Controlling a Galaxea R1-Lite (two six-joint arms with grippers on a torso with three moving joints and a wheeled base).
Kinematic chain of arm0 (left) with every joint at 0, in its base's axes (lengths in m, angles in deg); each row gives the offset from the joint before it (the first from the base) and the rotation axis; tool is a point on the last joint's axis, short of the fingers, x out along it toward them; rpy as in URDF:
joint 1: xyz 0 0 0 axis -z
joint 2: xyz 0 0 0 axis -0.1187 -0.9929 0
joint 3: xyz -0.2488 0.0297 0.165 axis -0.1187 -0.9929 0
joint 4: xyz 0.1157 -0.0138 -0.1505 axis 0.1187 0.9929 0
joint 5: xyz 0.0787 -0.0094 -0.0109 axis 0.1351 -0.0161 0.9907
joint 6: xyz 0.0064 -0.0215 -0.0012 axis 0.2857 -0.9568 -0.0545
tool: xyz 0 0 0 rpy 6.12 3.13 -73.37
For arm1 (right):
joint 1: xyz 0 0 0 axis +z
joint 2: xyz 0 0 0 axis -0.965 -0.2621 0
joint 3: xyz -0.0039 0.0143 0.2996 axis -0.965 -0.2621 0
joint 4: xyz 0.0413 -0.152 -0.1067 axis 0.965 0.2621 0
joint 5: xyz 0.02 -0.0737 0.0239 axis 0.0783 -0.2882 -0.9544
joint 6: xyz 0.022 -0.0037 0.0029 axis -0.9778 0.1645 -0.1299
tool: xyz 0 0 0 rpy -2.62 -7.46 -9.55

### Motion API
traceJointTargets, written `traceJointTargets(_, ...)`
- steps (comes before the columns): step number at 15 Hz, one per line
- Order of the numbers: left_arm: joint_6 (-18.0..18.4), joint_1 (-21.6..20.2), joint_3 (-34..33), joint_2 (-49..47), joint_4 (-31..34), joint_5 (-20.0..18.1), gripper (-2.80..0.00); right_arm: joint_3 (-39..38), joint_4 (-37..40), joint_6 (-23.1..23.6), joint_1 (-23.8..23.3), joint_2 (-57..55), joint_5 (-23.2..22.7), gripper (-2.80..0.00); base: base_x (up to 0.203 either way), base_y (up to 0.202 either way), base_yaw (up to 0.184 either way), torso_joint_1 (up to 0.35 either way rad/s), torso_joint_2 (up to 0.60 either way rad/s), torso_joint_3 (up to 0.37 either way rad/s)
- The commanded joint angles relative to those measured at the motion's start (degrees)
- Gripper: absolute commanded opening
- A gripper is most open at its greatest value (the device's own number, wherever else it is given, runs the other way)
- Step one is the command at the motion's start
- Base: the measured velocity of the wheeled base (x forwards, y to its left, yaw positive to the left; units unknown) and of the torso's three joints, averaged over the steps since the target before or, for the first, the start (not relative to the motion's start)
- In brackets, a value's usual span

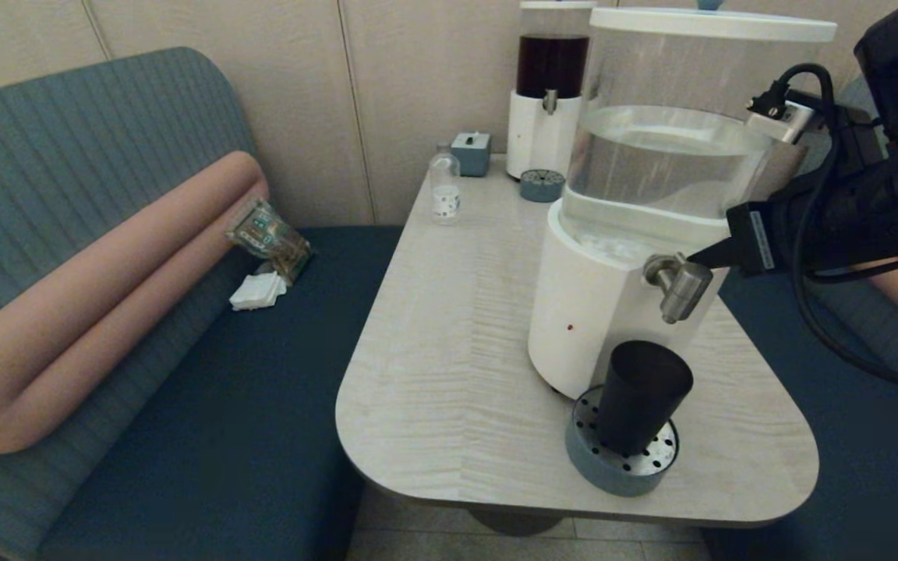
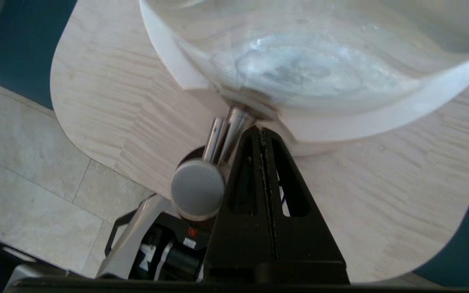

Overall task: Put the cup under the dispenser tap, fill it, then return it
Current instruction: Turn on the faucet

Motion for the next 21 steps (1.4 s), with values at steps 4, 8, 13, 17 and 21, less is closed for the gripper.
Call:
traceJointTargets(4,-0.02,0.0,0.0,0.01,-0.04,0.01,-2.8,-0.91,-1.96,-0.39,0.34,-0.71,-0.12,-2.8,0.0,0.0,0.0,0.0,0.0,0.0)
traceJointTargets(8,-0.02,0.0,0.0,0.01,-0.04,0.01,-2.8,-2.52,-4.42,-0.64,0.86,-0.38,-0.9,-2.8,0.0,0.0,0.0,0.0,0.0,0.0)
traceJointTargets(13,-0.02,0.0,0.0,0.01,-0.04,0.01,-2.8,-3.61,-7.69,-0.55,0.87,-0.63,-2.5,-2.8,0.0,0.0,0.0,0.0,0.0,0.0)
traceJointTargets(17,-0.02,0.0,0.0,0.01,-0.04,0.01,-2.8,-3.79,-8.74,-0.47,0.87,-0.53,-4.62,-2.8,0.0,0.0,0.0,0.0,0.0,0.0)
traceJointTargets(21,-0.02,0.0,0.0,0.01,-0.04,0.01,-2.8,-4.66,-9.62,-0.47,0.95,-0.19,-5.12,-2.8,0.0,0.0,0.0,0.0,0.0,0.0)
